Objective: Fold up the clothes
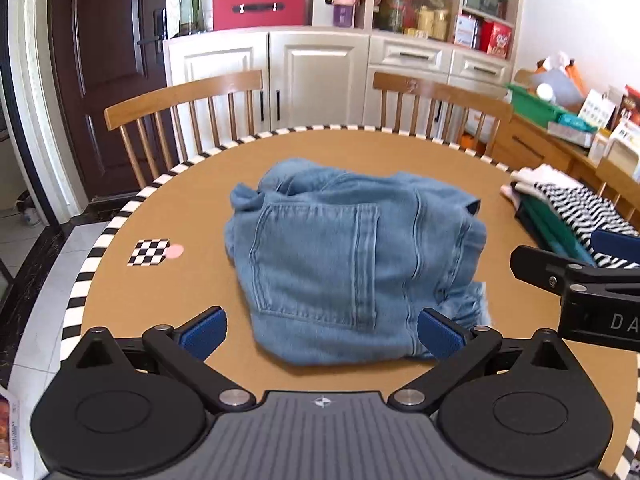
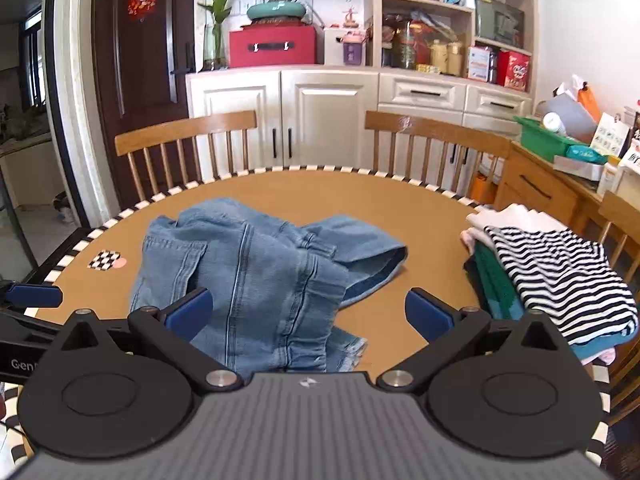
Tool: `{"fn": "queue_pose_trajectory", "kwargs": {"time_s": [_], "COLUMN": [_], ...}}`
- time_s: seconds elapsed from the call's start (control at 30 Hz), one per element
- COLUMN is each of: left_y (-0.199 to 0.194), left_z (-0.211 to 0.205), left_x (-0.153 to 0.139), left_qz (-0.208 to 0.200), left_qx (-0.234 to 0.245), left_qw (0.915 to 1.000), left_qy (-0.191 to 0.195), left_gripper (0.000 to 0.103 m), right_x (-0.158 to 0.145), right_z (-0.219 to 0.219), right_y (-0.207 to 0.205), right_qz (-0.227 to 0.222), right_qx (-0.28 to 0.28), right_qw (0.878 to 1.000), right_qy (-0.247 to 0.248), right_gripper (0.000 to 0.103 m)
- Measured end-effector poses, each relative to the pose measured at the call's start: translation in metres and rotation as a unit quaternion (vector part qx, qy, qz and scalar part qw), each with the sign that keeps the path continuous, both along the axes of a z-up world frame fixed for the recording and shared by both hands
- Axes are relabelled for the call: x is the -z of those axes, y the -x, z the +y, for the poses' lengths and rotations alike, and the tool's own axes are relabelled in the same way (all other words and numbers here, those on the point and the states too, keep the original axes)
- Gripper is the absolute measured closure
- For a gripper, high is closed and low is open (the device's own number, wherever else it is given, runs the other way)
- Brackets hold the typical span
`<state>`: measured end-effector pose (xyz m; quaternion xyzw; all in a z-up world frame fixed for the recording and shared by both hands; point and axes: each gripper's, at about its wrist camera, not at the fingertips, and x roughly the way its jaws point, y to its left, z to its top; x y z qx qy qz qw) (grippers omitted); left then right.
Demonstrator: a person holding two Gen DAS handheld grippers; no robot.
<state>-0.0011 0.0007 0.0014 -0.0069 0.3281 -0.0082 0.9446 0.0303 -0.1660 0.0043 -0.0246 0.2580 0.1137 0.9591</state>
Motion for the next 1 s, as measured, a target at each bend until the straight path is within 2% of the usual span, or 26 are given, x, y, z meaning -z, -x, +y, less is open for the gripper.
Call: {"fn": "queue_pose_trajectory", "kwargs": {"time_s": [0.1, 0.17, 0.23, 0.37, 1.0], "left_y": [0.003, 0.002, -0.003, -0.014, -0.026], "left_z": [0.001, 0.006, -0.001, -0.006, -0.014], "left_x": [-0.003, 0.002, 0.006, 0.009, 0.01], "left_qz": [-0.008, 0.009, 0.033, 0.058, 0.069], "left_qx": [0.005, -0.001, -0.004, -0.005, 0.011], "left_qw": [0.9999, 0.9998, 0.9994, 0.9983, 0.9976], "left_qy": [0.012, 0.017, -0.002, 0.008, -0.007], "left_gripper": [0.001, 0.001, 0.001, 0.001, 0.001], "right_x": [0.001, 0.002, 0.003, 0.006, 0.016], "right_z": [-0.001, -0.002, -0.003, -0.004, -0.01], "right_y": [-0.001, -0.001, -0.001, -0.007, -0.018], "right_qz": [0.018, 0.03, 0.042, 0.049, 0.072], "right_qx": [-0.001, -0.001, -0.002, -0.004, 0.005], "right_qw": [1.0, 0.999, 0.999, 0.999, 0.997], "right_qy": [-0.006, -0.011, -0.015, -0.014, -0.025], "right_gripper": [0.0, 0.0, 0.0, 0.0, 0.0]}}
